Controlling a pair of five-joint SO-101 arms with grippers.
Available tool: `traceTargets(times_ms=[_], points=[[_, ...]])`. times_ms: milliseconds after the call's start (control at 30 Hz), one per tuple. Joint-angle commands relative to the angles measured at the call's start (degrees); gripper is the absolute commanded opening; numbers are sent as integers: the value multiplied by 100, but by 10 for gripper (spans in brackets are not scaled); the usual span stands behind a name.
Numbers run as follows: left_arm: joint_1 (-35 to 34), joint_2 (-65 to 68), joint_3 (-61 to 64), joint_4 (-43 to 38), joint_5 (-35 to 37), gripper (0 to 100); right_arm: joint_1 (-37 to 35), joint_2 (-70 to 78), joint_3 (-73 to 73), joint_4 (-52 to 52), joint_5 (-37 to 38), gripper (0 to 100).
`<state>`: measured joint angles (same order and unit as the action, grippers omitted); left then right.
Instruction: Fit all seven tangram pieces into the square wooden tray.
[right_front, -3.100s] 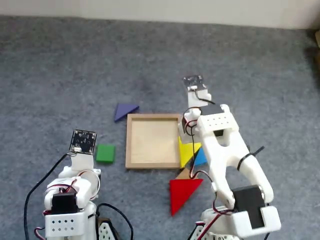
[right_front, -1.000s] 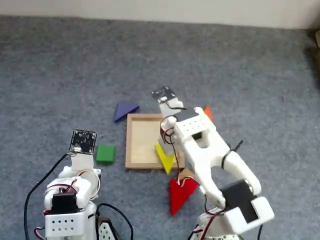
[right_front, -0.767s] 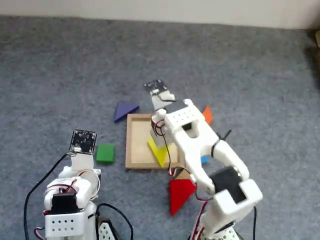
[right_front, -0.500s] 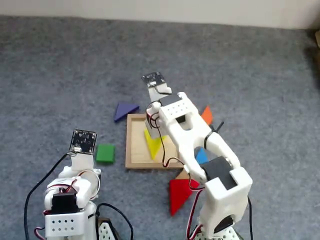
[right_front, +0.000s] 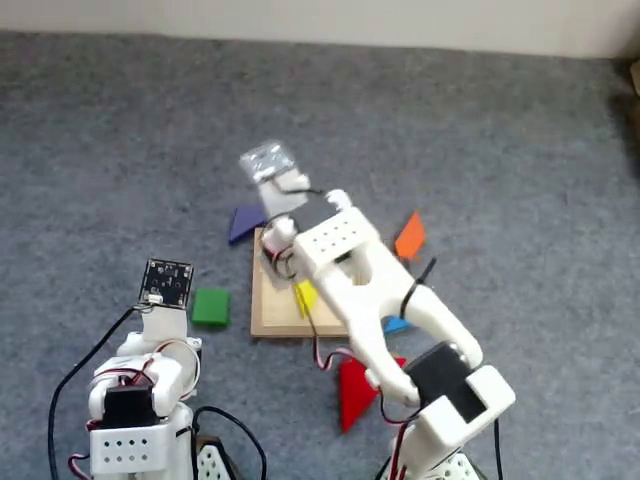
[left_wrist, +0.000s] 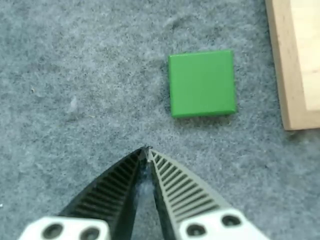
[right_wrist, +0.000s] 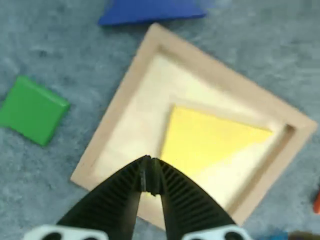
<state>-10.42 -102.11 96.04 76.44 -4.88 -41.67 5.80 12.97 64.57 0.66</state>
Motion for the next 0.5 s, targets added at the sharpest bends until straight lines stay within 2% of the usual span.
traceTargets(times_ms=[0,200,467], points=[[-110,-198,119,35,-9,13,-312,-356,374,-576,-97,7],[-110,-198,119,35,-9,13,-127,-347,1182,-1270,-62,7],[-110,-198,119,35,-9,13,857,-409,1613,-1086,88,7]])
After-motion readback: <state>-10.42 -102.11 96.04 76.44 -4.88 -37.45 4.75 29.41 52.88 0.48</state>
